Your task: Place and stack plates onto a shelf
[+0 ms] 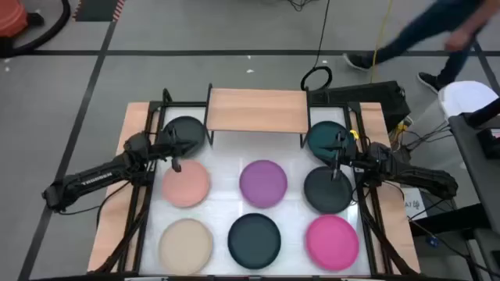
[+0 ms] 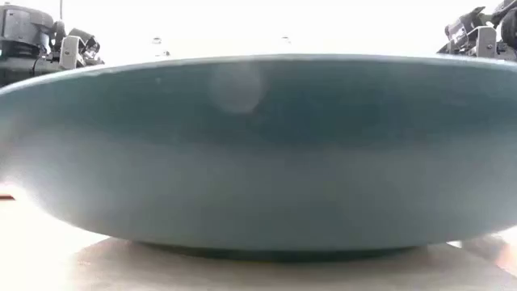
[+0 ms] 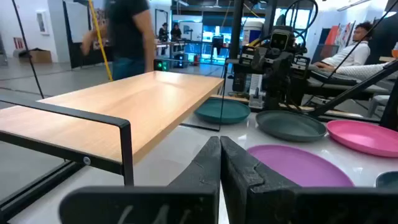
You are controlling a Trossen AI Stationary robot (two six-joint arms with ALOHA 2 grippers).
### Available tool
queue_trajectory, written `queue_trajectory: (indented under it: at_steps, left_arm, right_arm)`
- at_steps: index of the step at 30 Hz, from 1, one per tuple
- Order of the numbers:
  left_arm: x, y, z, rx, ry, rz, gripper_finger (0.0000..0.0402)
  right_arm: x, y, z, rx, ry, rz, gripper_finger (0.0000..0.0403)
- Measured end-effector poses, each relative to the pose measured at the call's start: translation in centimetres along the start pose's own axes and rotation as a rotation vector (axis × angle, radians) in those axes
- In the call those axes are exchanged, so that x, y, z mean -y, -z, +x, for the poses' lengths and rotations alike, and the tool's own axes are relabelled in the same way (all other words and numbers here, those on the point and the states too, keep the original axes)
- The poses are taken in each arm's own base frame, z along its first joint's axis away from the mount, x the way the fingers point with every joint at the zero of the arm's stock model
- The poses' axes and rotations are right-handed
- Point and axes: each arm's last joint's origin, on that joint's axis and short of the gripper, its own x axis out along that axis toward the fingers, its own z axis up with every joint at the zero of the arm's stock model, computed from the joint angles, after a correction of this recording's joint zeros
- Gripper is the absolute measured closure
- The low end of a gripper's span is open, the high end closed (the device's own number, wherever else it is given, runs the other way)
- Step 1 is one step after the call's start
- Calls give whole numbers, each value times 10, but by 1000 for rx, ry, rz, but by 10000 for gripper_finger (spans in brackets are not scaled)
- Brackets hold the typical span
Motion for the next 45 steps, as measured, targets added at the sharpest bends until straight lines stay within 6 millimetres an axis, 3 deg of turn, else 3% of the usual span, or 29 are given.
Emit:
queue_trajectory:
  at_steps: [18, 30, 34, 39, 45]
  left_arm:
    - [0, 0, 0, 0, 0, 0, 398]
    - [0, 0, 0, 0, 0, 0, 398]
    - [0, 0, 0, 0, 0, 0, 398]
    - [0, 0, 0, 0, 0, 0, 398]
    - [0, 0, 0, 4, 1, 1, 398]
  right_arm:
    - [0, -5, 0, 56, 4, -12, 273]
    - [3, -40, -8, 422, 15, 65, 273]
    - [2, -28, 2, 252, -21, 69, 273]
    - [2, -44, 20, 88, -93, 87, 273]
    - [-5, -23, 51, -208, -248, 165, 273]
